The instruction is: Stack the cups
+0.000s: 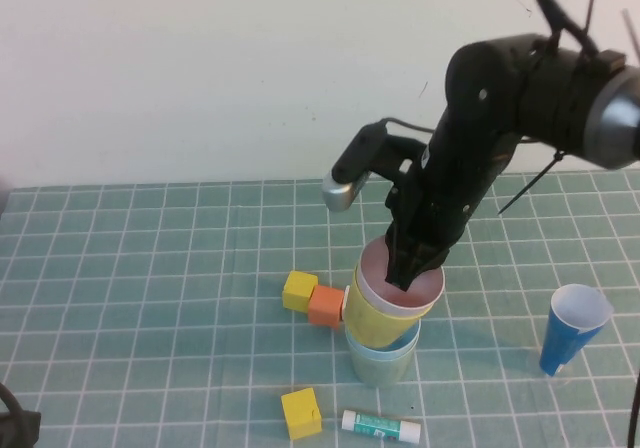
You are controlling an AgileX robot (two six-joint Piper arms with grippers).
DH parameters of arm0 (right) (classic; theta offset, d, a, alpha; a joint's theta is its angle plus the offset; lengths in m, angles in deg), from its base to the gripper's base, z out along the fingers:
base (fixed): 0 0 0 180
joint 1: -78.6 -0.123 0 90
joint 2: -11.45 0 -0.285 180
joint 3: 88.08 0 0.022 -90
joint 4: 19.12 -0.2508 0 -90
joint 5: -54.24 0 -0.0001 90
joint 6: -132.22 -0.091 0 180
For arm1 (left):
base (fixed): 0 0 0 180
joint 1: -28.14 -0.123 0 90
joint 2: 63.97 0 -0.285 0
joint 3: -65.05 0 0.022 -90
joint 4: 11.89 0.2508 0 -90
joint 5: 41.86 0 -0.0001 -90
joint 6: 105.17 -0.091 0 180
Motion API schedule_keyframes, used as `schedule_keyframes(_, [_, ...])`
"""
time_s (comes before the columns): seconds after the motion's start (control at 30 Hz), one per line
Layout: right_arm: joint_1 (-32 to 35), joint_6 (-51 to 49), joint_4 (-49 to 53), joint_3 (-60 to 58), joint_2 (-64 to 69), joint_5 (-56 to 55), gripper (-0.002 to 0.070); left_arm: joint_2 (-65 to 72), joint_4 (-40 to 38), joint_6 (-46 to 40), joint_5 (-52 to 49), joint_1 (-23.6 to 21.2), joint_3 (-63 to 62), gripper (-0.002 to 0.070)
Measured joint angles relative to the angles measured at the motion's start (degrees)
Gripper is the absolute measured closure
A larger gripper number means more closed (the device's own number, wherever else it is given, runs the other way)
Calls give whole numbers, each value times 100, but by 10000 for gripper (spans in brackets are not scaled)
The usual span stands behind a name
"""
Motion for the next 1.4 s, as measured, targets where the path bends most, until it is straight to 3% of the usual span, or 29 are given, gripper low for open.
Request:
schedule_keyframes(0.13, [0, -97, 117, 0, 196, -104, 601, 0, -15, 0, -103, 0, 0, 676])
schedule_keyframes(0.3, [0, -196, 180, 0, 232, -234, 433, 0, -15, 0, -126, 0, 0, 676])
schedule_keyframes(0.4, [0, -423, 208, 0, 232, -188, 405, 0, -15, 0, -128, 0, 0, 676])
schedule_keyframes(0.5, [0, -467, 208, -12, 31, 98, 435, -181, -25, 0, -127, 0, 0, 676])
schedule_keyframes(0.6, [0, -238, -19, -258, -513, 130, 515, -661, -28, 0, -139, 0, 0, 676])
schedule_keyframes(0.8, [0, 636, -1163, -1502, -2302, -1030, 653, -1734, 133, 0, -415, 0, 0, 676])
schedule_keyframes(1.1, [-294, 1854, -2267, -4028, -4968, -2964, 678, -2687, 269, -106, -24, -10, 556, 676])
schedule_keyframes(1.4, [-398, 2223, -2770, -5842, -7520, -4209, 678, -2687, 172, -106, 809, -10, 1082, 676])
